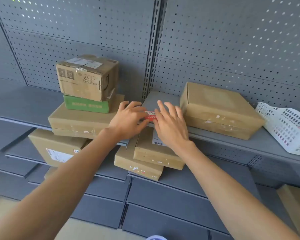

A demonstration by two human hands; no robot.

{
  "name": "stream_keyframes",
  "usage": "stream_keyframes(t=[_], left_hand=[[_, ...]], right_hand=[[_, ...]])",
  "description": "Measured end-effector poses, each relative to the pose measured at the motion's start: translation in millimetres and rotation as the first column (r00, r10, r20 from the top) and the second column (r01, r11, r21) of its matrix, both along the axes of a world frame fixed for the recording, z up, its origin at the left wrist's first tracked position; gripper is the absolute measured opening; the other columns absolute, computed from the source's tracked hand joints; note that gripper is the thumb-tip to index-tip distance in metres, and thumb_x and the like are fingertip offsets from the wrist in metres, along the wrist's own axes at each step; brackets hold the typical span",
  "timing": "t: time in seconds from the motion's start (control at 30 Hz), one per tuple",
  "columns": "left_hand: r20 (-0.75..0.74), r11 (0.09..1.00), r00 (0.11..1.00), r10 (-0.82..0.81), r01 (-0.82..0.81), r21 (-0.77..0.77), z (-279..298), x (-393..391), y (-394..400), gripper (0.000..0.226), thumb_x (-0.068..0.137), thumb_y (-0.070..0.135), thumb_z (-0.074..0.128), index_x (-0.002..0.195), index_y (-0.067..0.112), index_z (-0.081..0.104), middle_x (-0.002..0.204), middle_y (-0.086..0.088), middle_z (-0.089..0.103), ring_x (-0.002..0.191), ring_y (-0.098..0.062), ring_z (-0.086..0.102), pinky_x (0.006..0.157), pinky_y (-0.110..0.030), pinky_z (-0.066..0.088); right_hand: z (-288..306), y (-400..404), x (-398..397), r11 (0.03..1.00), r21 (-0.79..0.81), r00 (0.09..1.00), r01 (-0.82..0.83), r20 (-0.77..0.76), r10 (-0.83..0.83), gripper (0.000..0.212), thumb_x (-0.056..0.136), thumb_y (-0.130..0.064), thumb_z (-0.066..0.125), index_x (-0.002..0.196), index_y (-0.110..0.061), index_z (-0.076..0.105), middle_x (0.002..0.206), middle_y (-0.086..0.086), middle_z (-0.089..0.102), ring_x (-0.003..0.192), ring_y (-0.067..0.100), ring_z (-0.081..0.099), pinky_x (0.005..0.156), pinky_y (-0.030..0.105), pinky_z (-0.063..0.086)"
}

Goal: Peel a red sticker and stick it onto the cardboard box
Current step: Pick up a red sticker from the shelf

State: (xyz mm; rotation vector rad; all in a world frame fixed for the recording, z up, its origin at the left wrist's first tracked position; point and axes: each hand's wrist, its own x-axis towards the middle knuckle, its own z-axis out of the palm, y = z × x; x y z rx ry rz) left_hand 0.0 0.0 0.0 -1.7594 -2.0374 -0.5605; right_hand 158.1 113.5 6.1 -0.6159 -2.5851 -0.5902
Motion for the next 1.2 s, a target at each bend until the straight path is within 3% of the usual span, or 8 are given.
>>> stream_keyframes(t=[0.23,0.43,0.6,0.7,0.8,0.93,1.03,1.2], left_hand=[[0.010,0.986,0.991,-0.131,0.129,0.106,-16,-5,-10,0.034,0.092,0.036,0.059,0.110,0.015,0.080,0.112,-0.003,0.078,0.109,-0.027,0.070,0.091,-0.043,0.049],[-0.069,0.922,0.973,-0.222,0.232,0.310,-24,-11,-12,0.013,0.092,0.015,0.070,0.098,0.012,0.082,0.099,-0.003,0.080,0.092,-0.027,0.075,0.069,-0.038,0.054],[-0.068,0.873,0.983,-0.171,0.183,0.453,-17,-12,-15,0.007,0.089,0.008,0.073,0.090,0.007,0.081,0.090,-0.006,0.081,0.076,-0.027,0.076,0.056,-0.037,0.057],[-0.063,0.841,0.983,-0.170,0.178,0.511,-9,-10,-13,0.009,0.090,0.009,0.074,0.093,0.006,0.081,0.096,-0.007,0.081,0.076,-0.026,0.076,0.054,-0.038,0.059],[-0.069,0.798,0.975,-0.212,0.213,0.564,2,-3,-5,0.013,0.094,0.015,0.073,0.095,0.005,0.082,0.100,-0.008,0.081,0.080,-0.027,0.077,0.057,-0.039,0.061],[-0.113,0.762,0.959,-0.259,0.275,0.587,16,12,7,0.017,0.091,0.019,0.077,0.097,0.003,0.080,0.105,-0.011,0.080,0.084,-0.029,0.078,0.062,-0.040,0.061],[-0.160,0.731,0.938,-0.308,0.341,0.591,24,28,21,0.015,0.091,0.017,0.078,0.097,0.003,0.081,0.105,-0.011,0.080,0.085,-0.029,0.077,0.062,-0.040,0.061],[-0.090,0.733,0.925,-0.370,0.350,0.584,33,57,42,0.023,0.093,0.013,0.075,0.115,0.009,0.078,0.121,-0.004,0.075,0.100,-0.028,0.073,0.074,-0.044,0.062]], right_hand=[[-11,-5,9,0.999,-0.007,0.997,-0.053,-0.055,0.052,0.041,0.106,-0.036,0.035,0.113,-0.017,0.070,0.116,-0.001,0.075,0.109,0.026,0.059,0.086,0.044,0.036],[-13,-3,17,0.990,-0.015,0.981,-0.137,-0.142,0.134,0.027,0.101,-0.031,0.056,0.118,-0.015,0.070,0.118,0.002,0.074,0.108,0.028,0.059,0.083,0.044,0.041],[-8,-9,29,0.943,-0.278,0.897,-0.183,-0.439,0.045,0.040,0.099,-0.030,0.059,0.134,-0.011,0.059,0.130,0.004,0.067,0.116,0.024,0.054,0.095,0.038,0.043],[0,-15,42,0.812,-0.523,0.781,-0.259,-0.608,-0.142,0.033,0.101,-0.031,0.058,0.129,-0.014,0.062,0.120,0.000,0.068,0.110,0.018,0.056,0.096,0.028,0.044],[16,-16,55,0.652,-0.688,0.679,-0.319,-0.646,-0.349,0.023,0.101,-0.035,0.058,0.111,-0.016,0.069,0.096,-0.004,0.072,0.088,0.012,0.064,0.085,0.032,0.052],[36,-15,71,0.475,-0.780,0.648,-0.407,-0.613,-0.451,0.035,0.104,-0.039,0.054,0.087,-0.014,0.071,0.075,-0.004,0.072,0.059,0.001,0.059,0.064,0.019,0.048],[50,-18,86,0.334,-0.803,0.626,-0.494,-0.595,-0.503,0.026,0.103,-0.033,0.057,0.087,-0.018,0.073,0.076,-0.003,0.074,0.061,0.006,0.058,0.056,0.015,0.042],[63,-17,116,0.270,-0.771,0.551,-0.576,-0.611,-0.568,0.019,0.100,-0.019,0.061,0.085,-0.017,0.073,0.072,-0.005,0.073,0.065,0.010,0.059,0.056,0.023,0.039]])
